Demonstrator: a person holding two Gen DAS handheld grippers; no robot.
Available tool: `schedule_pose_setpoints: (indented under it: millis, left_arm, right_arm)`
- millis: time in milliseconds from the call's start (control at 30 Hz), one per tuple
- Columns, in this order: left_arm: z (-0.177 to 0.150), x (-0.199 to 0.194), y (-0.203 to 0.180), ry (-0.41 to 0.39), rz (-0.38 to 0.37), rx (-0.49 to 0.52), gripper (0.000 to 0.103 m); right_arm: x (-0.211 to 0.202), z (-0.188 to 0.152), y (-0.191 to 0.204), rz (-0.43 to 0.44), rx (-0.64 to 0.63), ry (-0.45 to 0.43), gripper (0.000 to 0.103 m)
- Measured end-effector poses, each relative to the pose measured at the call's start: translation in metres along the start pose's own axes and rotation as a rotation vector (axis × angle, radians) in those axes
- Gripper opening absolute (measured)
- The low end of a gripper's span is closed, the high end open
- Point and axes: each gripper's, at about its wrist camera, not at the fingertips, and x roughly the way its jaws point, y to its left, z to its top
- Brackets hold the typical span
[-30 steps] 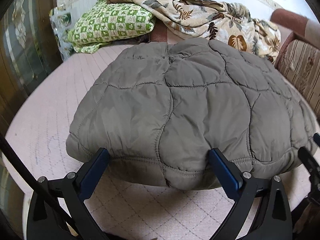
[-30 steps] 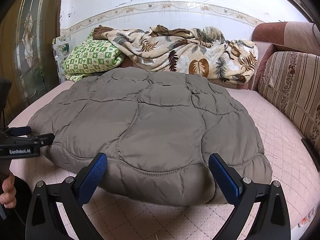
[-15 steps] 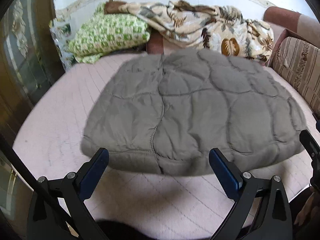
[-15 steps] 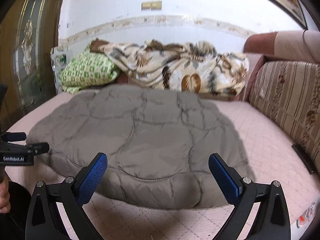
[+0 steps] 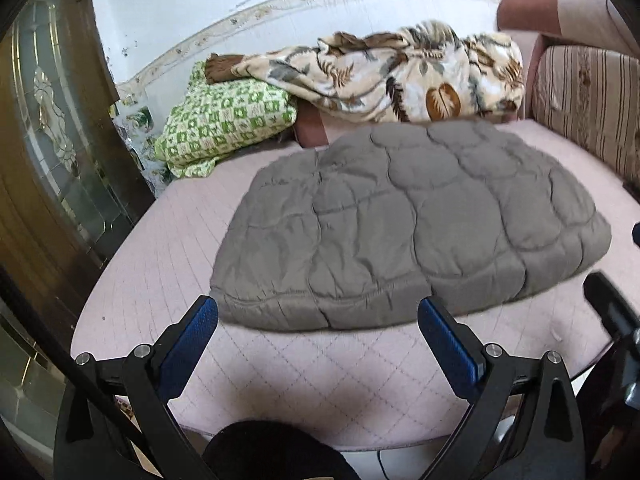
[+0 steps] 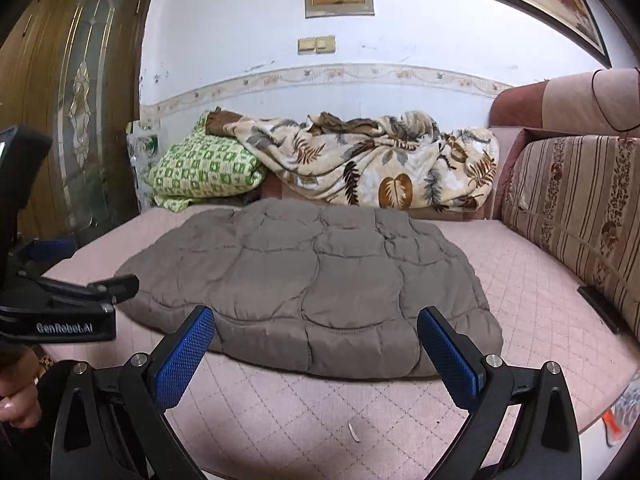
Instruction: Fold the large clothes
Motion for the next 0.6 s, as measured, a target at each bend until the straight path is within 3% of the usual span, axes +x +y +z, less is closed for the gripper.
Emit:
schedule_pose_setpoints:
  millis: [233, 600]
  left_arm:
    - [-0.010, 0.019, 0.002, 0.057, -0.008, 0.001, 0.100]
    - [-0.014, 0.022, 0.002, 0.060, -0.006, 0.007, 0.100]
  right_arm:
    - [0.009, -0.010, -0.004, -0.015, 0.010, 0.034, 0.102]
    - [0.011, -0.014, 0.005, -0.003, -0.038, 0.043, 0.102]
